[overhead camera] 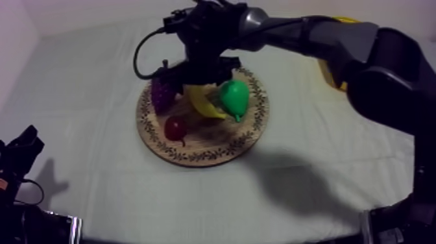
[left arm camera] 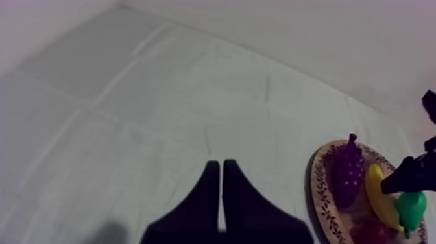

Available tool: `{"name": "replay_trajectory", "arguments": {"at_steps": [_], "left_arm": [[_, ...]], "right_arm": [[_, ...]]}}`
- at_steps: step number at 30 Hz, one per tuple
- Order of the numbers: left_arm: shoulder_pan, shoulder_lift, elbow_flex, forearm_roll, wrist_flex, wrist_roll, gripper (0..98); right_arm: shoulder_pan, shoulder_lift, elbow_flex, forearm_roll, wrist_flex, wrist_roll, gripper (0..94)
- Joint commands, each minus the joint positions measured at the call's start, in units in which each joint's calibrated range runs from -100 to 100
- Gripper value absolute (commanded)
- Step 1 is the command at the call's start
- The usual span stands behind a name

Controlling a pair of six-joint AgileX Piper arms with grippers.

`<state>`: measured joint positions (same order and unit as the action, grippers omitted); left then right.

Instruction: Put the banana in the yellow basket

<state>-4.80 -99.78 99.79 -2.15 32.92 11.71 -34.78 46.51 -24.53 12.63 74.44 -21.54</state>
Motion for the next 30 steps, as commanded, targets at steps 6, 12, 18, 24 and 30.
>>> {"name": "replay_trajectory", "arguments": {"at_steps": [6, 12, 18, 24, 30], "left_arm": [[0.0, 0.0, 0.0, -0.03, 0.0, 0.0, 0.1], [0.0, 0.0, 0.0, -0.03, 0.0, 0.0, 0.1], [0.0, 0.0, 0.0, -0.03, 0.0, 0.0, 0.1], [0.0, 0.0, 0.0, -0.03, 0.0, 0.0, 0.1], [0.0, 0.0, 0.0, -0.03, 0.0, 0.0, 0.1]], "right_arm": [[0.2, 4.5, -2.7, 0.5, -0.3, -0.2, 52.7], [0.2, 6.7, -4.6, 1.0, -0.6, -0.3, 32.1], [0.3, 7.0, -4.9, 1.4, -1.3, -0.8, 13.4], [0.3, 4.2, -3.5, 1.9, 0.0, -1.0, 10.4], [0.1, -3.3, 0.3, 2.7, 2.9, -0.8, 9.9]]}}
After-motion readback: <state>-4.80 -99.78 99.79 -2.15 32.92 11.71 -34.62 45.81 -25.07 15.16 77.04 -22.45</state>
